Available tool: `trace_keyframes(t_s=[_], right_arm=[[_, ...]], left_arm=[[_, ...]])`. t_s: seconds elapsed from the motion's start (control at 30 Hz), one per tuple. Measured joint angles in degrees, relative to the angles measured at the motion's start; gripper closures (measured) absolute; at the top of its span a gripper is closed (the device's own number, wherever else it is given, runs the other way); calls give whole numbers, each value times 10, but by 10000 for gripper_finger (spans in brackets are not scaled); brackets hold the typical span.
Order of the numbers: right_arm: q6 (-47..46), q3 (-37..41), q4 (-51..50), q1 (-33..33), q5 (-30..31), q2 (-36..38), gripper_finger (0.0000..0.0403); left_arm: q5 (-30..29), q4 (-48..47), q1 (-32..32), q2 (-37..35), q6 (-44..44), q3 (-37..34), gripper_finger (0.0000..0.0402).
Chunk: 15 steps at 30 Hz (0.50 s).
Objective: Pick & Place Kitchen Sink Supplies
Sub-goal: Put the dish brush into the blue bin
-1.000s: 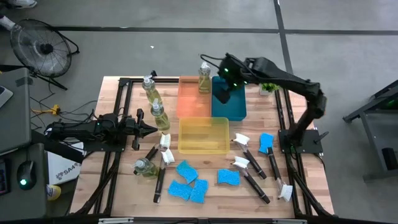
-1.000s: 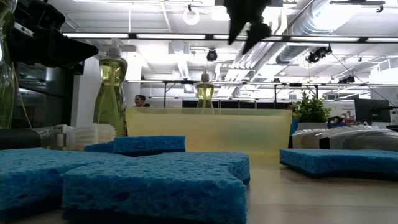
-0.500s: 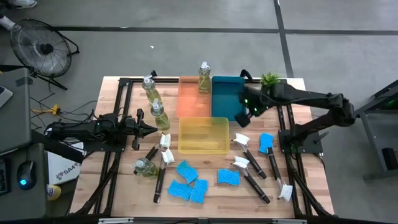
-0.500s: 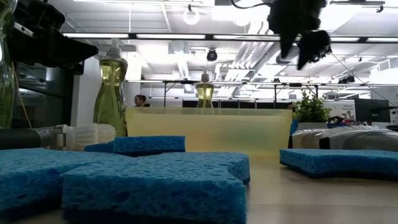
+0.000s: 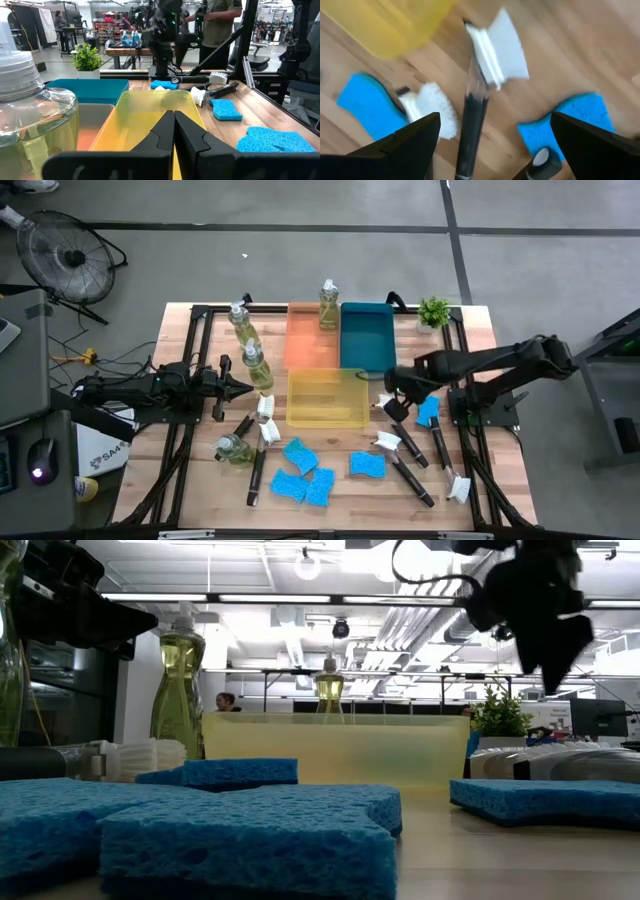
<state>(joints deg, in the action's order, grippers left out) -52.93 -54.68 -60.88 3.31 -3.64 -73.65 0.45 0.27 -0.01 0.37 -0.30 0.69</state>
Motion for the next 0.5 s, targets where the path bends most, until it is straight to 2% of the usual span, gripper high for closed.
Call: trace_keyframes(t_s=[0.23,0.5], right_arm=[[-59,64,65,49,-11,0,29],[-108,112,154,66,-12,-24,29]], left_arm=[[0,0,0,0,0,0,401],[0,0,0,0,0,0,401]])
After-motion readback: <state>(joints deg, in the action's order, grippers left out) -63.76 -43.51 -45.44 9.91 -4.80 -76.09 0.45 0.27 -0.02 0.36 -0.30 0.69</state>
